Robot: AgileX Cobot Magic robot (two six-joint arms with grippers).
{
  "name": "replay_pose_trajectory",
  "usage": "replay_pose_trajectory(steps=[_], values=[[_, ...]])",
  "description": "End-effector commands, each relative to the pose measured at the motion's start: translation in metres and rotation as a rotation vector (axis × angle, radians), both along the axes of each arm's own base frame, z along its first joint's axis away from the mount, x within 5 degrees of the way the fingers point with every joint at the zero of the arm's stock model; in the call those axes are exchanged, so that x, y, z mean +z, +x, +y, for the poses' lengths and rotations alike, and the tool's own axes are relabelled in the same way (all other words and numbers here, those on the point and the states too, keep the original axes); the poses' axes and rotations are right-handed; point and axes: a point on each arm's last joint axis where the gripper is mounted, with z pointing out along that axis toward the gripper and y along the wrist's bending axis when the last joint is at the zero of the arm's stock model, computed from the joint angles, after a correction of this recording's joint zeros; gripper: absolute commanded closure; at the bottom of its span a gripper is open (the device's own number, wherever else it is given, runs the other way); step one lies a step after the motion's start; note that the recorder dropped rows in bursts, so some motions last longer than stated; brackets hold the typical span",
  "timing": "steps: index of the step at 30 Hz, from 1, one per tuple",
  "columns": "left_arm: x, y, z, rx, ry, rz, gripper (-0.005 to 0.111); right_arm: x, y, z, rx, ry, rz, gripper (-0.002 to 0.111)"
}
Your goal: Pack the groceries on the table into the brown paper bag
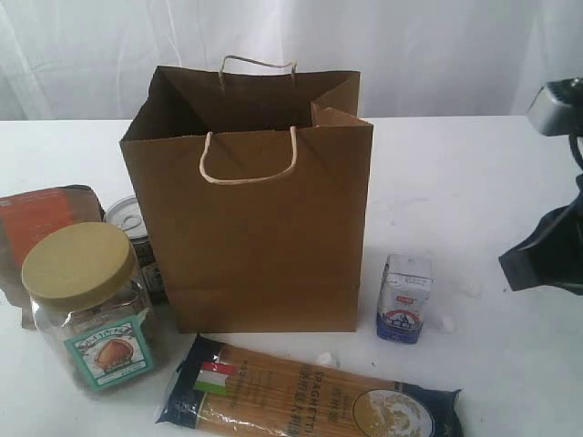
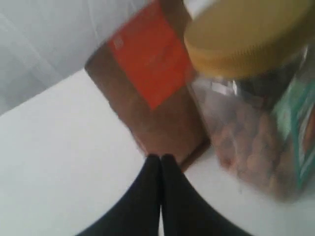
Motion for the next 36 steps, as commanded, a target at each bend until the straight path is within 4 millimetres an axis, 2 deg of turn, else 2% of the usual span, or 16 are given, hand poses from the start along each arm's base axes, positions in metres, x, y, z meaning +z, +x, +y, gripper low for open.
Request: replay_pose_trajectory(steps=[1, 5, 8, 11, 13, 16, 19, 21, 23, 25, 27, 28, 30, 31, 34, 36], values=[[0.036, -0.002, -0.008, -0.086, -0.552, -0.257, 0.107, -0.002, -0.004, -0.002, -0.002, -0.005, 0.03, 0.108], [0.06, -0.011, -0.01, -0.218, -0.859, -0.411, 0.107, -0.002, -0.002, -0.008, -0.058, -0.053, -0.002, 0.108], [0.066, -0.014, -0.01, -0.278, -1.004, -0.425, 0.107, 0.003, 0.0, -0.018, -0.123, -0.127, -0.139, 0.108], [0.064, -0.013, -0.009, -0.261, -1.031, -0.39, 0.107, 0.013, -0.002, -0.022, -0.175, -0.08, -0.434, 0.108], [0.062, -0.011, -0.006, -0.213, -1.025, -0.389, 0.107, 0.019, -0.011, -0.025, -0.205, -0.033, -0.598, 0.108], [0.068, -0.009, 0.003, -0.115, -1.019, -0.454, 0.107, 0.019, -0.028, -0.029, -0.223, -0.001, -0.704, 0.108], [0.097, -0.015, 0.019, -0.011, -1.153, -0.539, 0.107, 0.018, -0.048, -0.032, -0.226, 0.012, -0.757, 0.108], [0.126, -0.023, 0.027, 0.04, -1.046, -0.671, 0.107, 0.017, -0.057, -0.034, -0.223, 0.009, -0.773, 0.108], [0.165, -0.028, 0.029, 0.074, -0.883, -0.786, 0.107, 0.015, -0.064, -0.035, -0.219, 0.004, -0.774, 0.108], [0.201, -0.025, 0.026, 0.087, -0.736, -0.821, 0.107, 0.012, -0.065, -0.035, -0.218, 0.001, -0.766, 0.108], [0.231, -0.008, 0.015, 0.082, -0.516, -0.765, 0.107, 0.008, -0.065, -0.035, -0.217, -0.001, -0.756, 0.108], [0.247, 0.002, 0.005, 0.046, -0.346, -0.704, 0.107, 0.005, -0.064, -0.035, -0.217, -0.004, -0.747, 0.108], [0.26, 0.028, -0.016, -0.072, -0.177, -0.551, 0.107, 0.0, -0.062, -0.035, -0.216, -0.005, -0.73, 0.108], [0.264, 0.046, -0.03, -0.16, -0.171, -0.453, 0.107, -0.003, -0.062, -0.035, -0.215, -0.008, -0.72, 0.108], [0.255, 0.086, -0.06, -0.355, -0.1, -0.254, 0.107, -0.009, -0.061, -0.034, -0.217, -0.004, -0.695, 0.108], [0.241, 0.112, -0.07, -0.369, -0.103, -0.145, 0.107, -0.012, -0.062, -0.034, -0.212, -0.011, -0.668, 0.108]])
